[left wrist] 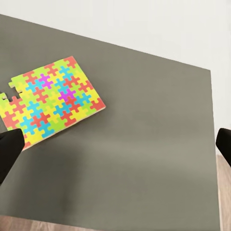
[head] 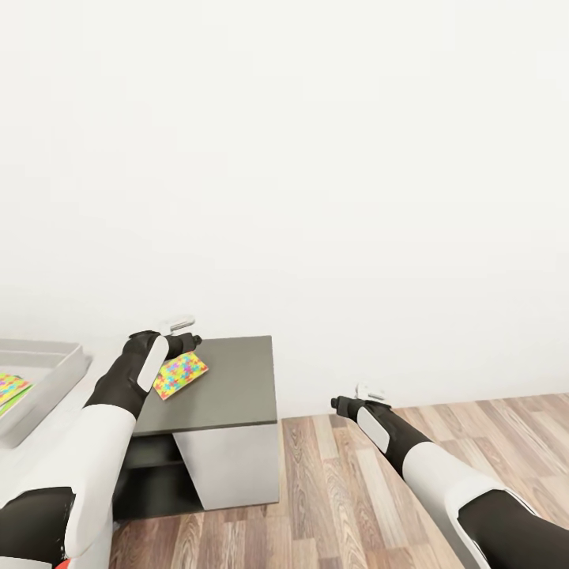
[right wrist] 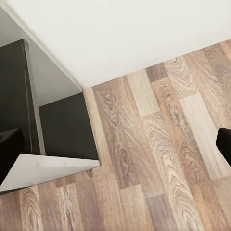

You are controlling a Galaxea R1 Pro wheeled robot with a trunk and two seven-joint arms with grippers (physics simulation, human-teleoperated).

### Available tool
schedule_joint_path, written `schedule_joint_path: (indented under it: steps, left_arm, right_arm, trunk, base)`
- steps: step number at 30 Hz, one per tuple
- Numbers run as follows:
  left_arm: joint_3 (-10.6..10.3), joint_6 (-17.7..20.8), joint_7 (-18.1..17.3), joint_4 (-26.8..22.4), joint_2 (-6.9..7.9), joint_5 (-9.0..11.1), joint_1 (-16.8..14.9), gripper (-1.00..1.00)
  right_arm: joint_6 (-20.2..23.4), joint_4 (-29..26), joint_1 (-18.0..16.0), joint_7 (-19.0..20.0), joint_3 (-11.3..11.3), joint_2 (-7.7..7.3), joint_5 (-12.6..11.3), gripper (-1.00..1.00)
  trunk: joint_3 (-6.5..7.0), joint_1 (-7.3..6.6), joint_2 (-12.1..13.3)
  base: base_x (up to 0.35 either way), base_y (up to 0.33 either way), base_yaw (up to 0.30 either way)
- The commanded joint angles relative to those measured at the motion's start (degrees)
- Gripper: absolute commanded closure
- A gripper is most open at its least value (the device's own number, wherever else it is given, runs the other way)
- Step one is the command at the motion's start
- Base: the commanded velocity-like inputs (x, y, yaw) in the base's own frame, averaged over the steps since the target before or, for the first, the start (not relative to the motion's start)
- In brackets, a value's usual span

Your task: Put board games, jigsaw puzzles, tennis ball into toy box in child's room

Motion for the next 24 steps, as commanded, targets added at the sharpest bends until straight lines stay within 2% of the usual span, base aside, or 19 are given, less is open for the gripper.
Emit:
schedule_joint_path:
  steps: [1,16,24]
  left_arm:
    - [0.0,0.2,0.4,-0.1,0.01,0.6,0.0,-1.0]
    - [0.0,-1.5,0.5,0.1,-0.08,0.7,0.0,-1.0]
    - [0.0,-1.5,0.6,0.1,-0.42,0.7,0.0,-1.0]
  right_arm:
    - [0.2,-0.1,0.0,-0.5,0.5,-0.03,-0.5,-1.0]
    - [-0.1,-0.1,0.0,-0.4,0.5,0.13,-0.3,-1.0]
    - [-0.1,-0.1,0.0,-0.5,0.5,-0.02,-0.3,-1.0]
  trunk:
    - [-0.13,0.04,-0.1]
    - [-0.13,0.04,-0.1]
    - [-0.13,0.04,-0.1]
  base:
    - [0.043,-0.007,0.0]
    - [0.135,-0.001,0.002]
    - [0.014,-0.128,0.166]
